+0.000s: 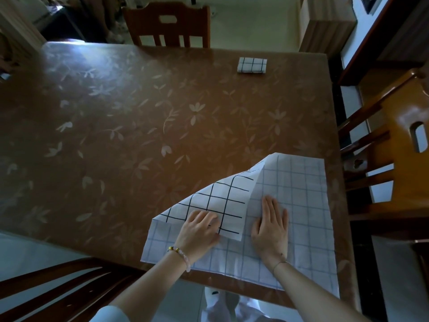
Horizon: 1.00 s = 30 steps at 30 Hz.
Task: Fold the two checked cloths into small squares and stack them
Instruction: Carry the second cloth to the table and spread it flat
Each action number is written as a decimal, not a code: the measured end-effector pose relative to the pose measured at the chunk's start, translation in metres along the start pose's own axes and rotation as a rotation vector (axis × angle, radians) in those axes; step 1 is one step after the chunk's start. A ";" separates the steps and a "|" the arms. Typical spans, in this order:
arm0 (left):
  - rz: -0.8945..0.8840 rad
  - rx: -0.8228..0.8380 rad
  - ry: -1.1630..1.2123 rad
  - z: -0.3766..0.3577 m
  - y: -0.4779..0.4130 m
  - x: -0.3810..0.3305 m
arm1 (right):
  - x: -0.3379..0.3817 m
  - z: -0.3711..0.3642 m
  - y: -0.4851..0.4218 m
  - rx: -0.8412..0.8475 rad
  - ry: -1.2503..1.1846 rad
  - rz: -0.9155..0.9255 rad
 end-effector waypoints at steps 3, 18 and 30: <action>-0.025 -0.078 0.003 0.007 -0.002 0.002 | -0.001 0.000 0.000 0.000 -0.002 -0.003; 0.624 -0.609 0.191 0.136 -0.018 0.115 | 0.001 -0.001 0.001 0.049 0.017 0.015; 0.422 0.483 0.232 -0.049 0.011 0.001 | 0.004 0.003 0.000 0.047 0.023 0.033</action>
Point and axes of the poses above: each hand's wrist, its own y-axis away from the middle knuckle, its own z-axis out of the back of the hand, x = y × z, the point moved 9 cm from there along -y, towards the middle knuckle, and after that the axes turned 14 degrees about x, right-handed, at the moved point
